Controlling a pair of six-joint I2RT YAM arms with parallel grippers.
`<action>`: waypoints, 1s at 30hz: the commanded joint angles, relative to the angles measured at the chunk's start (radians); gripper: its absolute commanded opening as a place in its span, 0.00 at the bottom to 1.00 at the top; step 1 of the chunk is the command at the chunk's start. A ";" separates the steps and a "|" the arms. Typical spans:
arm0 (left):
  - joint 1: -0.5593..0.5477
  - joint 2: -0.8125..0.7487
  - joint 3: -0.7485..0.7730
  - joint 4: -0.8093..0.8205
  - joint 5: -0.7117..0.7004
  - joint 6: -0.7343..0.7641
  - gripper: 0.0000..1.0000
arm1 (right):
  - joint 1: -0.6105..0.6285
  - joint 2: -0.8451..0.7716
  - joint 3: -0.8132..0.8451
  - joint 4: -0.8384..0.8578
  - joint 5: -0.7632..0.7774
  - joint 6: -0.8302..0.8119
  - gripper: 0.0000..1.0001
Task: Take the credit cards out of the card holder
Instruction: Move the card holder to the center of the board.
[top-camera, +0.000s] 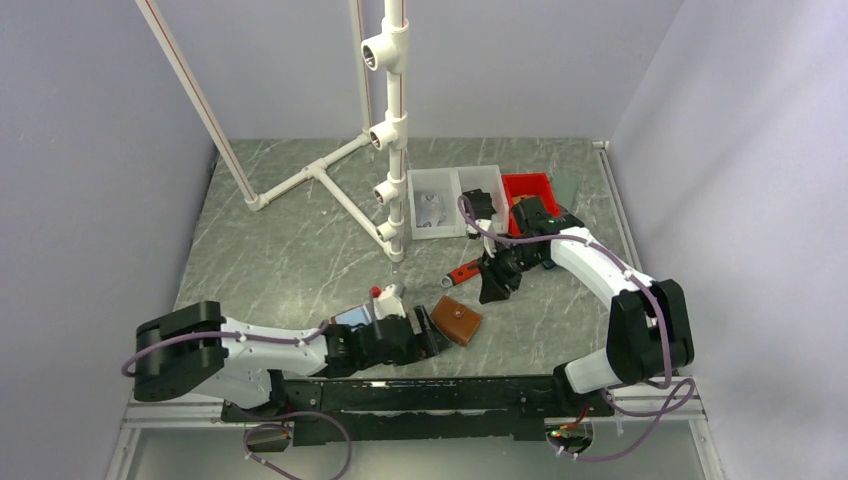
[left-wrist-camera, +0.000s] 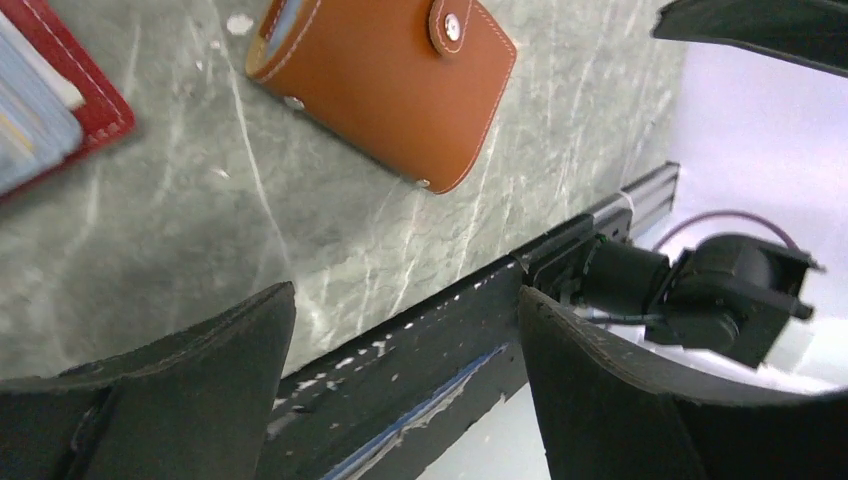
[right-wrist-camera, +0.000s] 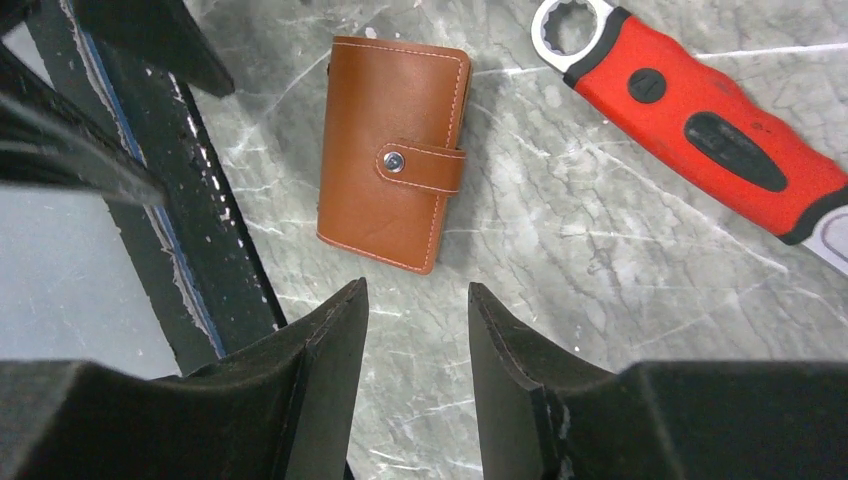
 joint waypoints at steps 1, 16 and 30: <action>-0.079 0.079 0.161 -0.266 -0.230 -0.194 0.86 | -0.023 -0.051 0.013 -0.019 -0.049 -0.051 0.44; -0.084 0.126 0.133 -0.294 -0.274 -0.364 0.85 | -0.028 -0.057 0.007 -0.020 -0.044 -0.057 0.45; -0.083 0.160 0.103 -0.221 -0.347 -0.501 0.78 | -0.028 -0.043 0.007 -0.027 -0.054 -0.063 0.45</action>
